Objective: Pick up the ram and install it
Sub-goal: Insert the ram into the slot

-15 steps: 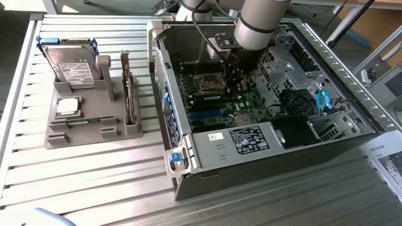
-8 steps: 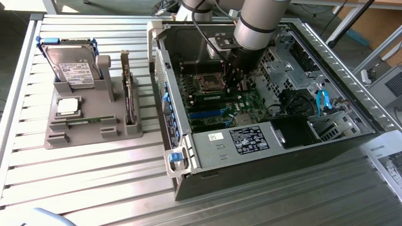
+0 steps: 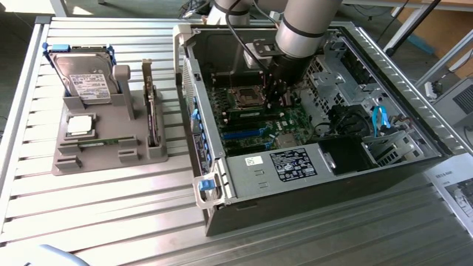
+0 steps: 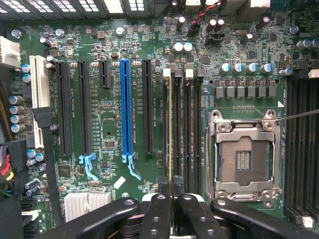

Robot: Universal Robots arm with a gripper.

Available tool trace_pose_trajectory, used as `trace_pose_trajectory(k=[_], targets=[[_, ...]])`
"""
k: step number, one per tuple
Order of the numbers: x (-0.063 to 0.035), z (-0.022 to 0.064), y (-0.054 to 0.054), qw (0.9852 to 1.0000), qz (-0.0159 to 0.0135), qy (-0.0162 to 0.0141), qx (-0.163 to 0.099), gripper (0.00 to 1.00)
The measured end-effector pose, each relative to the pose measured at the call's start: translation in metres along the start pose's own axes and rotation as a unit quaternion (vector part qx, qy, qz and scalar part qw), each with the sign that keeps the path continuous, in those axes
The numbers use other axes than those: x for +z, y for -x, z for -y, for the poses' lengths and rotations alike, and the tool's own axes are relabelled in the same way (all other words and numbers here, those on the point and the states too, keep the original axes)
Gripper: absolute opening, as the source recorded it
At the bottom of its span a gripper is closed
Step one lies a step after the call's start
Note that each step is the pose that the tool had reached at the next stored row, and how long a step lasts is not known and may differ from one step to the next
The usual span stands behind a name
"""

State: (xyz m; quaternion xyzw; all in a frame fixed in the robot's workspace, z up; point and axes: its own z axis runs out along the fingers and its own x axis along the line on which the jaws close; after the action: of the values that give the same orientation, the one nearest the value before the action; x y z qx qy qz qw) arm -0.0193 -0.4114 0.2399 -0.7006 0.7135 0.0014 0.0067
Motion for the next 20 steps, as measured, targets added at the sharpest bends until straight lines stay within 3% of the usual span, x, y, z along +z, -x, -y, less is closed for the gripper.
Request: trace_pose_trajectory(k=[20], targets=[[0.0028,0.0000,0.0014,1.0000,-0.0001,0.0001,0.000,0.12]])
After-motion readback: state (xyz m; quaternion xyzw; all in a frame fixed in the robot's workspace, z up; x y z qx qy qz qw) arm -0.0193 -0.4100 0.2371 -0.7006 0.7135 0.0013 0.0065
